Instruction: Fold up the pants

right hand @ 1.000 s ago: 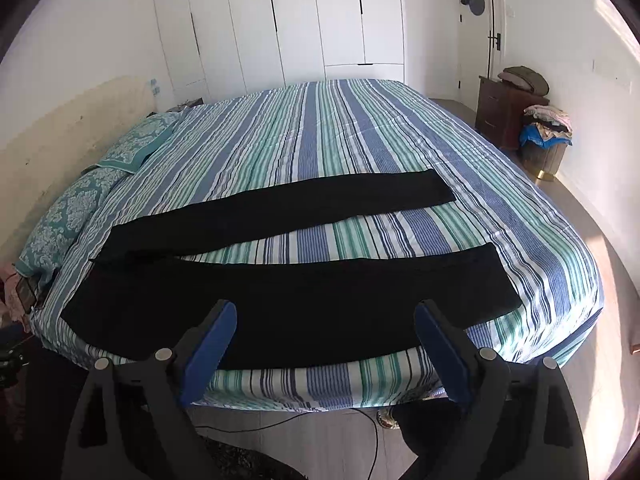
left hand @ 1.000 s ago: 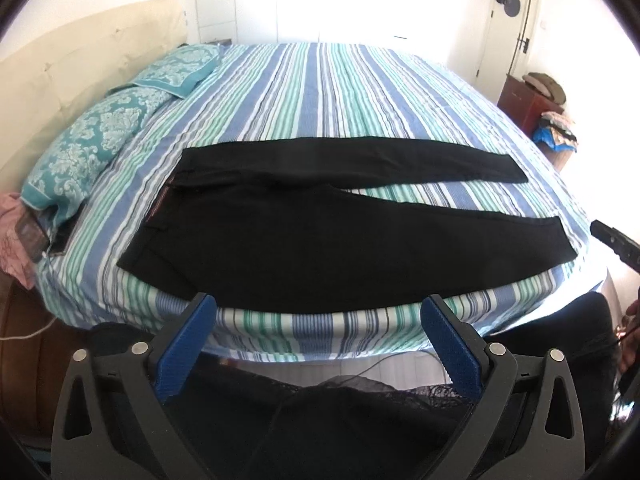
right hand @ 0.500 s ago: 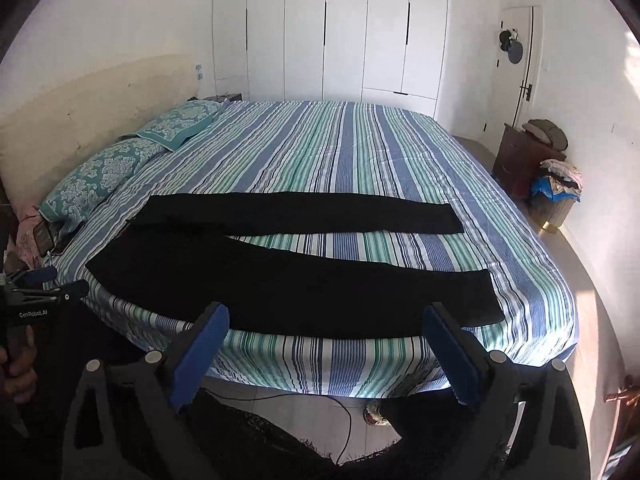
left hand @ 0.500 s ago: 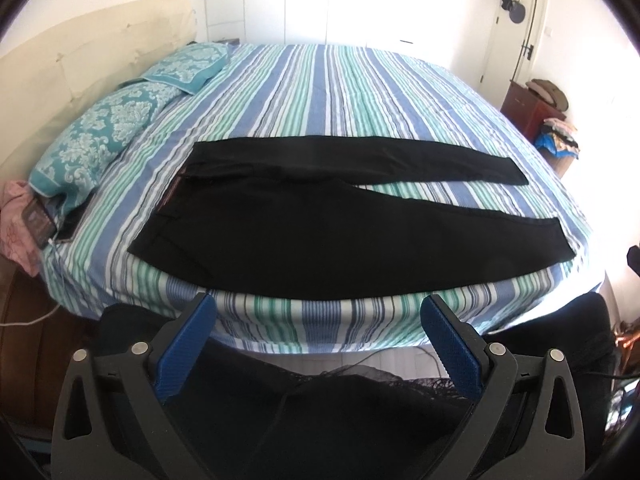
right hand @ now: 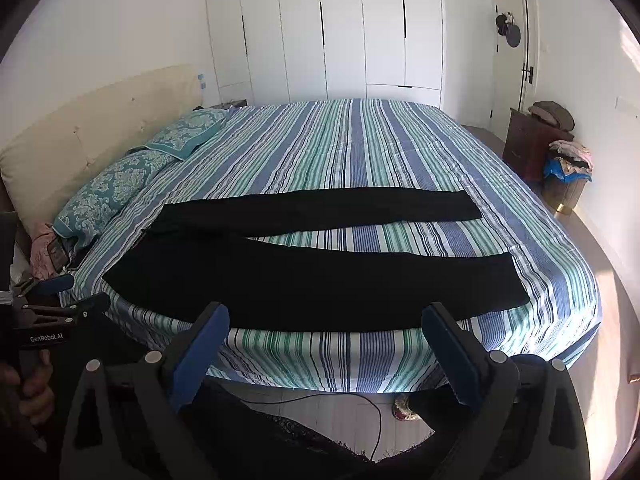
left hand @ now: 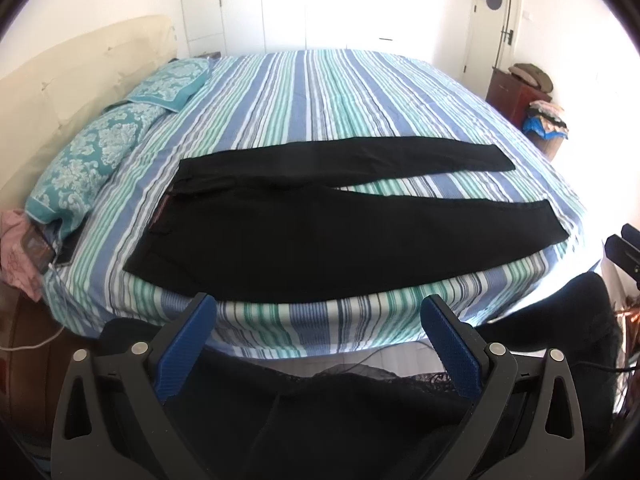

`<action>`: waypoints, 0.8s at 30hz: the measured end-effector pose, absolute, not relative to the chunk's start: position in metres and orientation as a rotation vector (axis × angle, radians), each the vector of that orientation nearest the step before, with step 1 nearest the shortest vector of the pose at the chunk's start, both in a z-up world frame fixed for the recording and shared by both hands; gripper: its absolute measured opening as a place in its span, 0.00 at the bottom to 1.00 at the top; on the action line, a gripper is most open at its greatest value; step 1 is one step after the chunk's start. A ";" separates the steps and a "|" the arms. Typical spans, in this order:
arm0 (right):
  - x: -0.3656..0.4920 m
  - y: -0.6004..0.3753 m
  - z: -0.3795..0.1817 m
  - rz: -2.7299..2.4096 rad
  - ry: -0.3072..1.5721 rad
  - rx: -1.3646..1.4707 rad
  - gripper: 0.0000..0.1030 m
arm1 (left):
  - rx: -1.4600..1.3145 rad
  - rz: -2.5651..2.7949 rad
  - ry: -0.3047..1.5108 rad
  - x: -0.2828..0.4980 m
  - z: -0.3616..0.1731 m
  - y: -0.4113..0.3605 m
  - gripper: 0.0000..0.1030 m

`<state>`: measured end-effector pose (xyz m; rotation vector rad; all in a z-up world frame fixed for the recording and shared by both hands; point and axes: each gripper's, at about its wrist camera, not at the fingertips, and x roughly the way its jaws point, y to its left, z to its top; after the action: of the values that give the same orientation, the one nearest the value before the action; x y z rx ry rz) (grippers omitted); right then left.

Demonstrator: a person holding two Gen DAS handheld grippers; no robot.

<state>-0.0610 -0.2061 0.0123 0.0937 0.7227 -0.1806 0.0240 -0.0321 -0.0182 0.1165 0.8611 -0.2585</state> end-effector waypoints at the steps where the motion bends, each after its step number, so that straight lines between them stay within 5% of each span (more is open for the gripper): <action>1: -0.060 -0.206 0.012 -0.180 0.723 0.094 0.94 | 0.117 -0.259 0.860 0.024 -0.018 -0.032 0.99; 24: -0.052 -0.194 0.006 -0.146 0.745 0.046 0.94 | 0.114 -0.251 0.874 0.026 -0.023 -0.029 0.99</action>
<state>-0.0525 -0.1935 0.0056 0.0464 0.7445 -0.1460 0.0260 -0.0295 -0.0227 0.1140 0.8745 -0.2507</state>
